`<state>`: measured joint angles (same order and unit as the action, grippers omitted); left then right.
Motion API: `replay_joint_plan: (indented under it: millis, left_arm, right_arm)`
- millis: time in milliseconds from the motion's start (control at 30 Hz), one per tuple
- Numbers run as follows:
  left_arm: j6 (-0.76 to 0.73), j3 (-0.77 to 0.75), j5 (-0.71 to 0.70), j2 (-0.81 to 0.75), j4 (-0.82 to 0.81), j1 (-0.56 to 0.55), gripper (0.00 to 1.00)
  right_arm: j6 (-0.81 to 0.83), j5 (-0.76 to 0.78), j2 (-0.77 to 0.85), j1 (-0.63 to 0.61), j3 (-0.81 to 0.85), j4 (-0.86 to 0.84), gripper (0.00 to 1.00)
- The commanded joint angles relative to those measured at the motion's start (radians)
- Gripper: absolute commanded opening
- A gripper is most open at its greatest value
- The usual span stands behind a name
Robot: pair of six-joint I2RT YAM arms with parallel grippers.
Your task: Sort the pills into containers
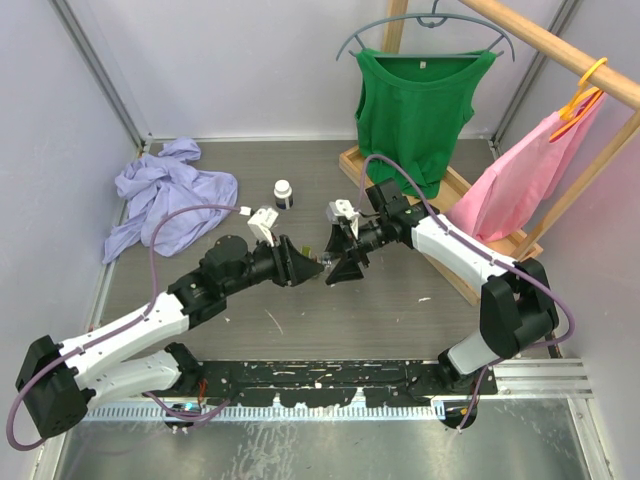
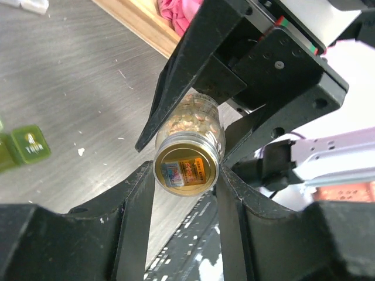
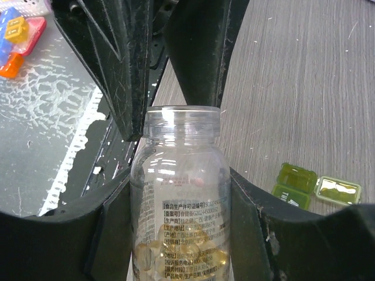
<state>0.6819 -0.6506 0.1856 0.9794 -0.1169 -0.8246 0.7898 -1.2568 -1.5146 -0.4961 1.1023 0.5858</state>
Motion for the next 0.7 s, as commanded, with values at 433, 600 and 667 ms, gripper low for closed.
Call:
replay_joint_plan:
  millis: [433,600,667]
  left_arm:
    - [0.372,-0.021,-0.073,-0.042,-0.033,0.000,0.49]
    - [0.367,-0.010,-0.103,-0.068,0.000,0.000,0.78]
    - [0.363,-0.004,-0.109,-0.077,0.003,0.000,0.81]
  right_arm:
    - [-0.023,0.025,-0.005,0.001,0.028,-0.060,0.01]
    - [-0.015,0.017,-0.005,0.002,0.030,-0.053,0.01]
    - [-0.011,0.014,-0.005,0.002,0.030,-0.049,0.01]
